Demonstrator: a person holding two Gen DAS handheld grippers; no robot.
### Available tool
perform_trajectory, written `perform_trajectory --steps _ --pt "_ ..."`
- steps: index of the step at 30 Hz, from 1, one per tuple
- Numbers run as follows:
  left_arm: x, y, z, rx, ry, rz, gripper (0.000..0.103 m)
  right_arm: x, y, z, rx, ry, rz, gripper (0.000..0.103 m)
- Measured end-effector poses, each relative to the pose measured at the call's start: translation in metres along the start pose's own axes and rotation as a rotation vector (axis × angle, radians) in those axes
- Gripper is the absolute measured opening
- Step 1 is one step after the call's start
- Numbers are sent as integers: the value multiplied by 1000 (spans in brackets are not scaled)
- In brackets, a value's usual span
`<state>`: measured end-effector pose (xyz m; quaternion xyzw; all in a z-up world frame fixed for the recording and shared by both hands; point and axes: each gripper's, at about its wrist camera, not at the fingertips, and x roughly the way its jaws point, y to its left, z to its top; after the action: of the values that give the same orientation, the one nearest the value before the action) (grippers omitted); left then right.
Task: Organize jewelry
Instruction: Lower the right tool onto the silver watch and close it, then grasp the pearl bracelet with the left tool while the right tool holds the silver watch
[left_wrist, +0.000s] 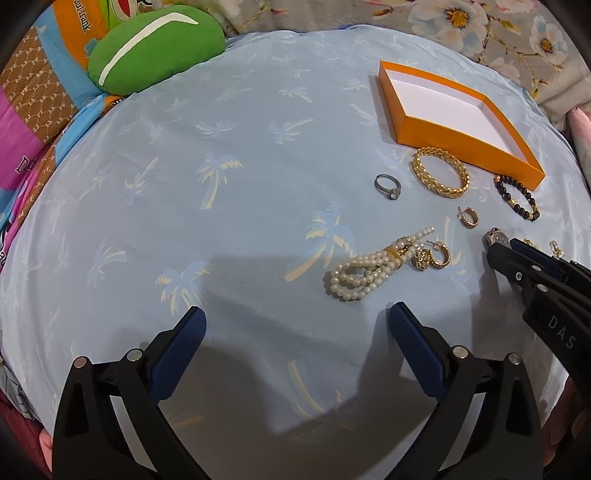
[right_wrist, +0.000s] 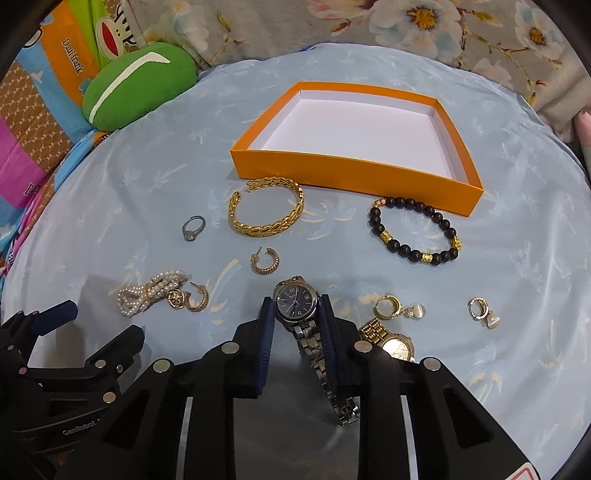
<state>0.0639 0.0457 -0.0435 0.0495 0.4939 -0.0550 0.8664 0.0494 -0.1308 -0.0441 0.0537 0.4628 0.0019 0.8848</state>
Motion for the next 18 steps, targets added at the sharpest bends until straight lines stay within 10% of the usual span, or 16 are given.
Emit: perform_trajectory --steps 11,18 --pt "-2 -18 12 76 -33 -47 95 -32 -17 -15 76 -23 17 22" --pt "7 -31 22 123 -38 -99 73 -45 -21 -23 95 -22 19 22"
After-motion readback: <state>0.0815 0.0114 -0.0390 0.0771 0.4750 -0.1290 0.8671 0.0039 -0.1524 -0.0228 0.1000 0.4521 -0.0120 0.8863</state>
